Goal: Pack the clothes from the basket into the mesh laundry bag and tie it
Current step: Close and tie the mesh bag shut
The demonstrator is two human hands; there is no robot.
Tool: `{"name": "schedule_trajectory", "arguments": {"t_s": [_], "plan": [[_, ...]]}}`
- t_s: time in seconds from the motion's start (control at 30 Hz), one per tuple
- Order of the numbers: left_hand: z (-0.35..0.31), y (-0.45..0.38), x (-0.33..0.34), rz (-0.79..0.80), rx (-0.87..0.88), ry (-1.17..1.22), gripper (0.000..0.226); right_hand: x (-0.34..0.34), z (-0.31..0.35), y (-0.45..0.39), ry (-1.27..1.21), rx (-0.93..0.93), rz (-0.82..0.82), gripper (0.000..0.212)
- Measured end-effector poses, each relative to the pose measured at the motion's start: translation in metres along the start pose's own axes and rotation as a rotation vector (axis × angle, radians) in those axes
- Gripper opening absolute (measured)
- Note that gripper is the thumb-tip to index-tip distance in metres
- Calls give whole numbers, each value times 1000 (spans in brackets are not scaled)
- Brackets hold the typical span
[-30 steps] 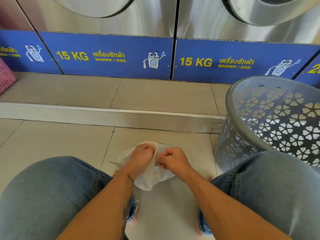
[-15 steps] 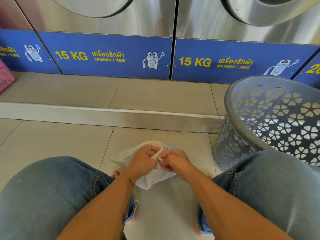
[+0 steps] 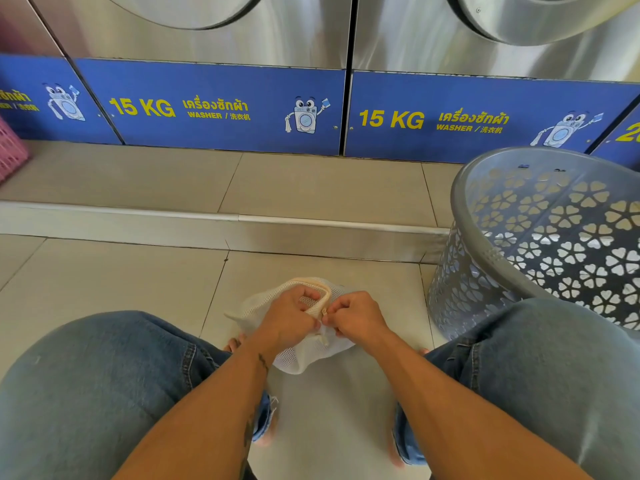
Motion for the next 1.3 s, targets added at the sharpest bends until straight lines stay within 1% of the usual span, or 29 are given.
{"name": "schedule_trajectory", "arguments": {"t_s": [0.07,0.23,0.37,0.53,0.77,0.87,0.93,1.0,1.1,1.2,1.3], "plan": [[-1,0,0,5,3,-17,52,0,-1,0,-2,-5,4,19],[-3,0,0,23,21,-77,46,0,-3,4,-60,15,-9,8],[-7,1,2,9,53,-104,47,-1,-5,5,-123,48,-4,17],[-5,0,4,26,60,-121,51,1,-7,5,-87,23,-29,24],[-2,2,6,31,60,-141,51,5,-11,5,-139,49,32,20],[-2,1,6,36,70,-148,51,7,-11,5,-180,75,58,24],[-2,1,6,35,74,-149,50,7,-12,5,-203,92,56,25],[-2,1,6,31,85,-154,49,6,-13,5,-204,99,40,21],[-3,1,7,42,92,-154,49,5,-12,6,-157,68,4,18],[-5,2,8,71,95,-155,52,6,-7,6,-104,-19,-24,20],[-7,4,13,93,107,-165,57,7,-1,6,-53,-75,-49,28]]}}
Point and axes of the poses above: each hand's wrist, its own y-axis away from the middle knuckle, its own x-axis out of the palm, z = x × y, the point moved 7 cm from there along -y, towards the middle knuckle, and after that the axes turned 2 degrees about -y, right-handed, at the moved point
